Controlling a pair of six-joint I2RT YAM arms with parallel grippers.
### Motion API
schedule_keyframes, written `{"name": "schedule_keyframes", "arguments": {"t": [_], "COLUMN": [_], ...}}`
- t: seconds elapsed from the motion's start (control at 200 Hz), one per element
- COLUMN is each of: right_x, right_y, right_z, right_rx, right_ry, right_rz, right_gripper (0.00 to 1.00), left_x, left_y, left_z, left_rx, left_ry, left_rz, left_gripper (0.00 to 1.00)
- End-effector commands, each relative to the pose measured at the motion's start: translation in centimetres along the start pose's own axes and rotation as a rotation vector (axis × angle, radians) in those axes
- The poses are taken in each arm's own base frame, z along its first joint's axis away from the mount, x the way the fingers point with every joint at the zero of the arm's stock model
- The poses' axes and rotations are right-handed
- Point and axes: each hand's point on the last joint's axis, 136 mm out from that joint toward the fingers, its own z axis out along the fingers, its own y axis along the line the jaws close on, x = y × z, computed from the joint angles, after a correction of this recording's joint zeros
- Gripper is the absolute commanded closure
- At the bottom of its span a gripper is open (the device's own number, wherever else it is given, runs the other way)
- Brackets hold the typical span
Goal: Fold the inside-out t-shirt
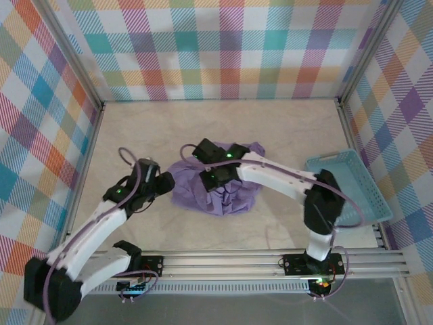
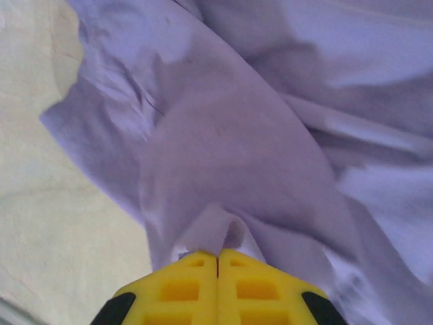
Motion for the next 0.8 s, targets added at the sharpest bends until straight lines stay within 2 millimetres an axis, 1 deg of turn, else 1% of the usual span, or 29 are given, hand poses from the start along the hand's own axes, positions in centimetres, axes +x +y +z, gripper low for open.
{"name": "schedule_keyframes", "arguments": {"t": [0.0,0.06,0.08,0.105,0.11,0.115,0.16,0.2,0.265,0.295,0.35,0.39,0.44,0.49,0.6,0.685,0.745,0.795], "right_x": [-1.4,-1.9,-2.1,-2.3,-2.3,-2.3,-2.4,-2.4,-1.9,-1.4,-0.8,-0.2,0.8,2.0,3.9,4.8,5.0,5.0], "right_y": [2.4,2.9,2.9,2.8,2.7,2.7,2.4,2.1,1.1,0.2,-1.0,-2.2,-3.5,-4.7,-6.2,-6.3,-5.4,-4.7], "right_z": [0.5,0.3,0.0,-0.4,-0.6,-0.6,-1.5,-2.8,-4.4,-4.9,-5.7,-5.9,-5.8,-5.2,-3.9,-2.7,-2.0,-1.5], "right_rx": [-0.113,-0.134,-0.133,-0.130,-0.128,-0.128,-0.124,-0.123,-0.116,-0.105,-0.094,-0.082,-0.069,-0.061,-0.095,-0.125,-0.178,-0.219], "right_ry": [0.023,0.006,-0.003,-0.015,-0.019,-0.019,-0.042,-0.074,-0.122,-0.137,-0.162,-0.172,-0.179,-0.175,-0.170,-0.167,-0.166,-0.176], "right_rz": [0.026,0.018,0.014,0.008,0.005,0.005,-0.012,-0.022,-0.024,-0.012,0.010,0.036,0.069,0.106,0.202,0.230,0.223,0.219], "right_gripper": [1.00,1.00,0.98,0.91,0.88,0.88,0.78,0.71,0.62,0.59,0.54,0.53,0.52,0.52,0.51,0.51,0.52,0.49], "left_x": [1.4,2.3,2.6,3.0,3.1,3.1,3.7,4.0,4.4,4.5,4.7,5.0,5.4,6.0,7.5,7.7,7.7,7.8], "left_y": [0.9,0.9,0.9,0.9,0.9,0.8,0.6,0.2,-0.8,-1.3,-2.6,-3.5,-5.1,-6.5,-8.7,-9.4,-9.7,-10.0], "left_z": [-0.5,-0.4,-0.4,-0.3,-0.3,-0.3,-0.1,0.0,-0.2,-0.3,-0.8,-1.1,-1.5,-1.6,-0.6,0.7,1.7,2.5], "left_rx": [0.030,0.063,0.072,0.079,0.080,0.082,0.098,0.112,0.123,0.125,0.130,0.133,0.142,0.138,0.063,-0.006,-0.032,-0.040], "left_ry": [-0.001,0.016,0.024,0.034,0.037,0.039,0.058,0.075,0.093,0.098,0.105,0.106,0.100,0.099,0.120,0.121,0.116,0.123], "left_rz": [-0.033,-0.038,-0.040,-0.040,-0.040,-0.040,-0.034,-0.024,0.008,0.025,0.063,0.098,0.159,0.222,0.353,0.397,0.403,0.392], "left_gripper": [0.33,0.32,0.32,0.32,0.32,0.32,0.31,0.31,0.31,0.31,0.31,0.30,0.29,0.28,0.29,0.34,0.36,0.36]}}
